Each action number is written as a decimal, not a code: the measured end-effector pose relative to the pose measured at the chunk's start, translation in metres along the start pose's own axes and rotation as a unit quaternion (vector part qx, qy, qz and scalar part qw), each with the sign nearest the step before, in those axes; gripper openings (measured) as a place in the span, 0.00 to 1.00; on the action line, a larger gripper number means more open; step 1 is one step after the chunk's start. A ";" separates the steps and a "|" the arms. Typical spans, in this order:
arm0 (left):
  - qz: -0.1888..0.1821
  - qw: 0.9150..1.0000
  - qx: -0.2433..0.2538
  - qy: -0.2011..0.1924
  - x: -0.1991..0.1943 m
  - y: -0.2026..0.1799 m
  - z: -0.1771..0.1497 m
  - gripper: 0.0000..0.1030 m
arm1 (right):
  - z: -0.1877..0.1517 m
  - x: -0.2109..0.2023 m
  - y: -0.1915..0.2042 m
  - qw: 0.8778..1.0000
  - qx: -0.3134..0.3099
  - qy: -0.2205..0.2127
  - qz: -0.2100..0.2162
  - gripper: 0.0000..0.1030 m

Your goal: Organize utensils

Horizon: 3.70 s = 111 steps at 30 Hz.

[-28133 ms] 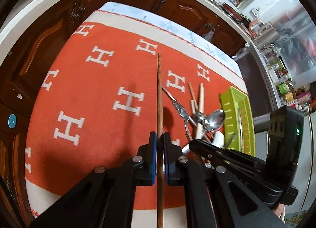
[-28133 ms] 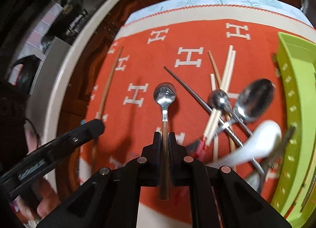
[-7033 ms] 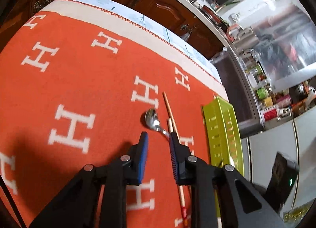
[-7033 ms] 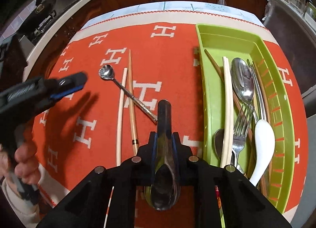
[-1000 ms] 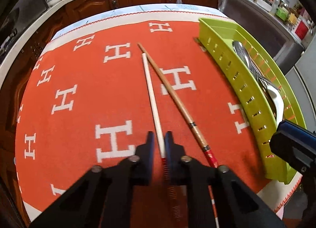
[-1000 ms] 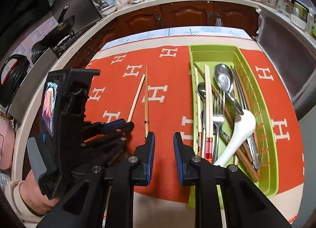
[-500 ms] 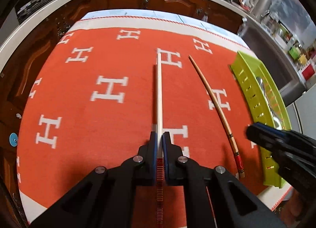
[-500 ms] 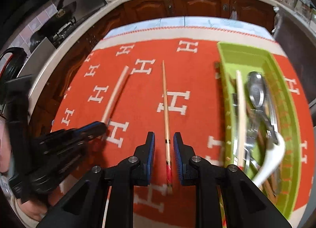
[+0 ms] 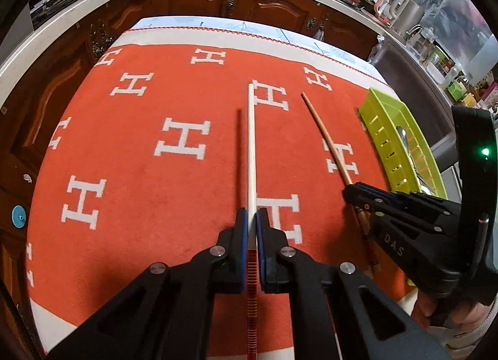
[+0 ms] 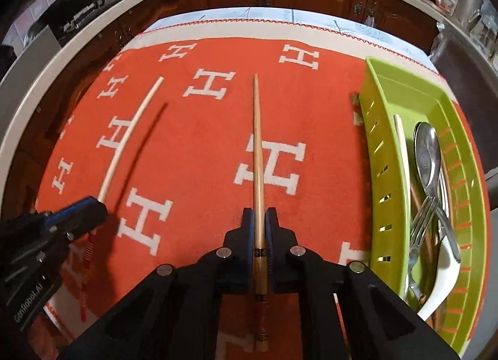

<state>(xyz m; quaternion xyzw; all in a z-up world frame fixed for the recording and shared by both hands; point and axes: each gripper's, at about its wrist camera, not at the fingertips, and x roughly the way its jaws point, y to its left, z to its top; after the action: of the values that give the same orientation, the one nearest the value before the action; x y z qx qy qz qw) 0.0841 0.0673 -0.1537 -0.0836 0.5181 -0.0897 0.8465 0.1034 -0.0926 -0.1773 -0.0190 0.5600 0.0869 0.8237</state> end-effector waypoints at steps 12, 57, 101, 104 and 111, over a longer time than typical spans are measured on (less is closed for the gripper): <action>-0.079 0.996 0.034 -0.010 -0.041 -0.056 0.019 0.03 | -0.036 -0.085 -0.045 0.989 0.088 -0.055 0.108 0.06; -0.062 0.994 0.083 0.028 0.000 -0.187 0.039 0.70 | -0.072 -0.089 -0.197 0.983 0.167 -0.054 0.050 0.11; 0.090 0.985 0.038 -0.141 -0.183 -0.090 -0.010 0.99 | -0.096 -0.289 -0.031 0.973 0.094 -0.212 0.007 0.69; 0.095 0.984 0.036 -0.146 -0.183 -0.089 -0.010 0.99 | -0.098 -0.290 -0.025 0.975 0.084 -0.208 0.007 0.69; 0.104 0.983 0.035 -0.149 -0.181 -0.087 -0.009 0.99 | -0.093 -0.284 -0.024 0.976 0.079 -0.205 0.007 0.69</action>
<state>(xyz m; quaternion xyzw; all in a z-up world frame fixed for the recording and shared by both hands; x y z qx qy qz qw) -0.0101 0.0253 0.0185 -0.0123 0.3887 -0.0057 0.9213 -0.0795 -0.1623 0.0495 0.0680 0.3845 0.0500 0.9192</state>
